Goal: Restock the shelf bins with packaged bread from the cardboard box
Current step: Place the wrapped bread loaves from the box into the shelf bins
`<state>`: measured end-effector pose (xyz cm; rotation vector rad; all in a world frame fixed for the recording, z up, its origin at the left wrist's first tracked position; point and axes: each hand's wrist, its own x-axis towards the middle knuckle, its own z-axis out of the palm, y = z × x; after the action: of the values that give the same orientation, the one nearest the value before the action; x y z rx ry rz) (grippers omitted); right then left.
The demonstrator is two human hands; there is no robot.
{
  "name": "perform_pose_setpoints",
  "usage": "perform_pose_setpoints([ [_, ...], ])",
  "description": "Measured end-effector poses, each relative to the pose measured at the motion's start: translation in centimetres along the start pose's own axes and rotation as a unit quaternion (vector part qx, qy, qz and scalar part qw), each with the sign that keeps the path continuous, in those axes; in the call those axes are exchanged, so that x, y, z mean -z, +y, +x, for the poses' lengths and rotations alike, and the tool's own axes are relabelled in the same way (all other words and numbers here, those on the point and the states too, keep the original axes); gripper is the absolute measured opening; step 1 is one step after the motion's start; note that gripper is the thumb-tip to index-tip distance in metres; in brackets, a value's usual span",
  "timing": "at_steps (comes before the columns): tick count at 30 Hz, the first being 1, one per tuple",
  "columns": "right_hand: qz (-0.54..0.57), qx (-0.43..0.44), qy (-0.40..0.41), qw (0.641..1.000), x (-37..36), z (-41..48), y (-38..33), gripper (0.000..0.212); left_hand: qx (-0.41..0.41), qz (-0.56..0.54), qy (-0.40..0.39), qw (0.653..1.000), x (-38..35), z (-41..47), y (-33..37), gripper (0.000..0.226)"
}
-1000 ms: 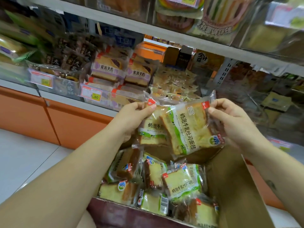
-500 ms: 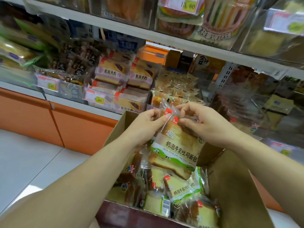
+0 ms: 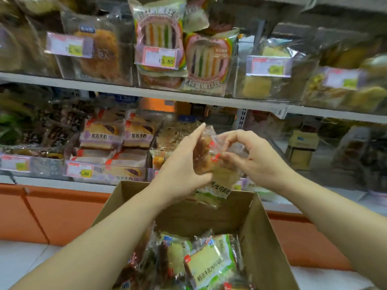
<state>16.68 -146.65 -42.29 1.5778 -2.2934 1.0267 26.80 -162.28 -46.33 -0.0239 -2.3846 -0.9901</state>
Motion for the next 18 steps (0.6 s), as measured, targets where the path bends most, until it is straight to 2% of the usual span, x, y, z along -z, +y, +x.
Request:
perform_pose_setpoints([
  [2,-0.012,-0.01,0.015,1.0,1.6,-0.3,1.2,0.033,-0.055,0.08,0.009,0.995,-0.3,1.4,0.7,0.103],
  [6,-0.087,-0.065,-0.009,0.994,3.4,-0.8,5.2,0.092,-0.171,0.26,0.017,0.95,-1.2,4.8,0.8,0.1],
  [8,-0.108,-0.079,-0.026,0.991,3.8,-0.5,7.4,0.105,-0.214,0.306,0.014,0.927,-1.9,6.7,0.4,0.097],
  [12,-0.103,-0.062,-0.005,0.993,3.4,1.0,11.3,0.105,-0.273,0.334,-0.002,0.902,-3.7,10.2,0.4,0.078],
  [18,-0.036,-0.001,0.094,0.995,3.2,3.1,14.8,0.066,-0.348,0.376,0.012,0.859,-5.7,14.5,-1.2,0.09],
])
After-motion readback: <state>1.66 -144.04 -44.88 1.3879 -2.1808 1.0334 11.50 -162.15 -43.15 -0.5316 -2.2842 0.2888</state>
